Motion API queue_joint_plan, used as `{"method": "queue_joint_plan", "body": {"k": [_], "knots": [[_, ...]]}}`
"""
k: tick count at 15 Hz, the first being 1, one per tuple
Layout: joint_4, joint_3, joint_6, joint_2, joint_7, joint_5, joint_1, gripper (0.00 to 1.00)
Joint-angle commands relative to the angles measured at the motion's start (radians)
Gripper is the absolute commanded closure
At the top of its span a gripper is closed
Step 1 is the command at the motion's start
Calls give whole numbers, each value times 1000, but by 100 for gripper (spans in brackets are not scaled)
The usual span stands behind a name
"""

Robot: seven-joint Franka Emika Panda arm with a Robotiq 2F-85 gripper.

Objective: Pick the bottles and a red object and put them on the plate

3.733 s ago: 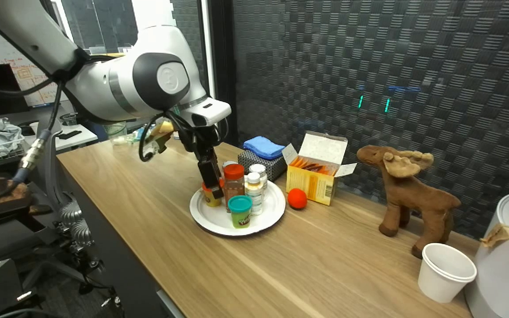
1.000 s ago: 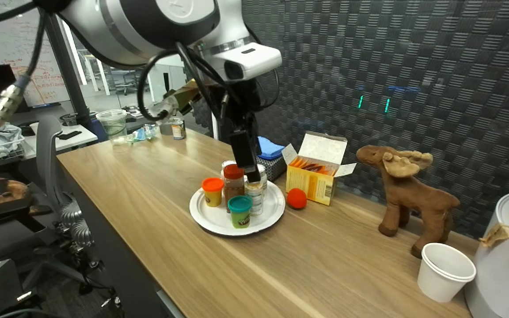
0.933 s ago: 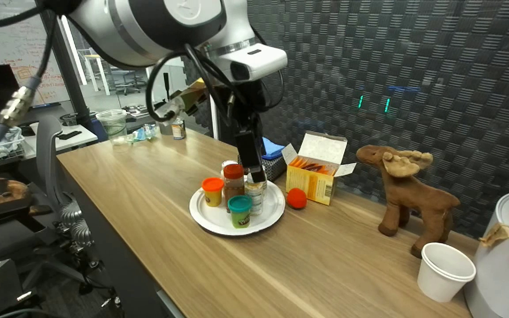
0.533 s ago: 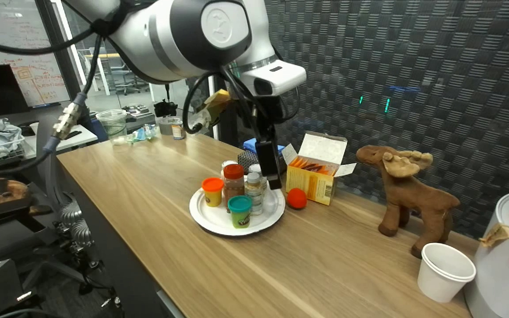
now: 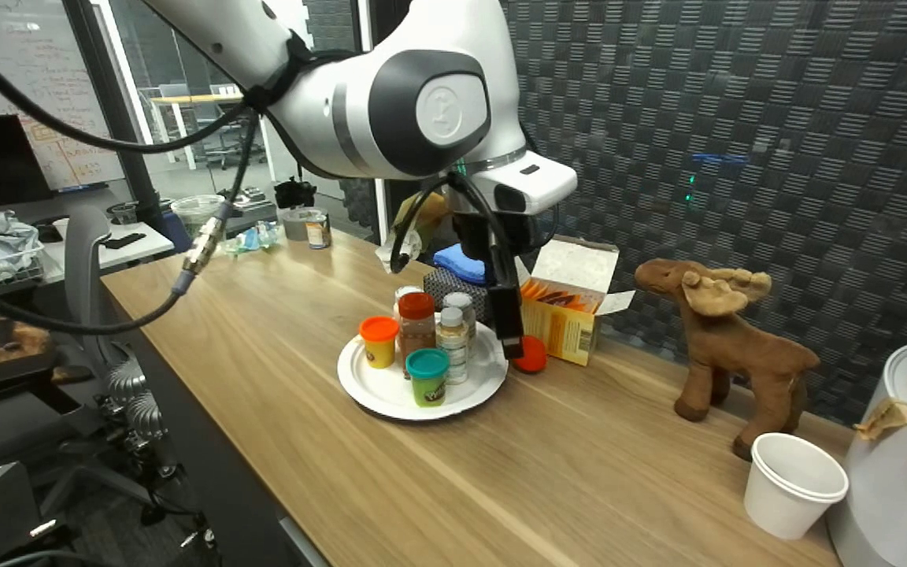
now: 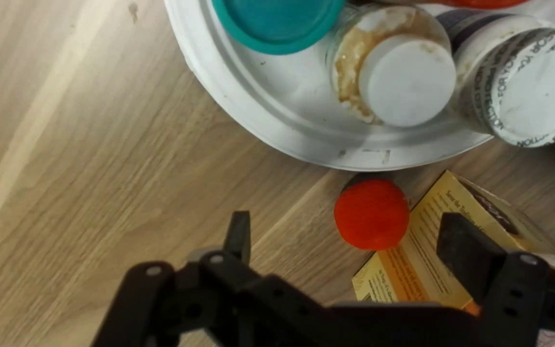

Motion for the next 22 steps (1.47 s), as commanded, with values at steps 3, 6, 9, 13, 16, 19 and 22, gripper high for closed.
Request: {"method": "queue_joint_plan", "body": {"k": [3, 6, 9, 13, 16, 19, 22], "knots": [[94, -13, -18, 79, -110, 118, -7, 0], [116, -14, -21, 110, -149, 161, -10, 0], [137, -23, -23, 136, -167, 173, -1, 0], [159, -38, -15, 165, -168, 158, 15, 0], [174, -47, -10, 180, -166, 154, 22, 26], [184, -53, -4, 181, -162, 149, 29, 51], [186, -58, 0, 182, -161, 146, 36, 73]]}}
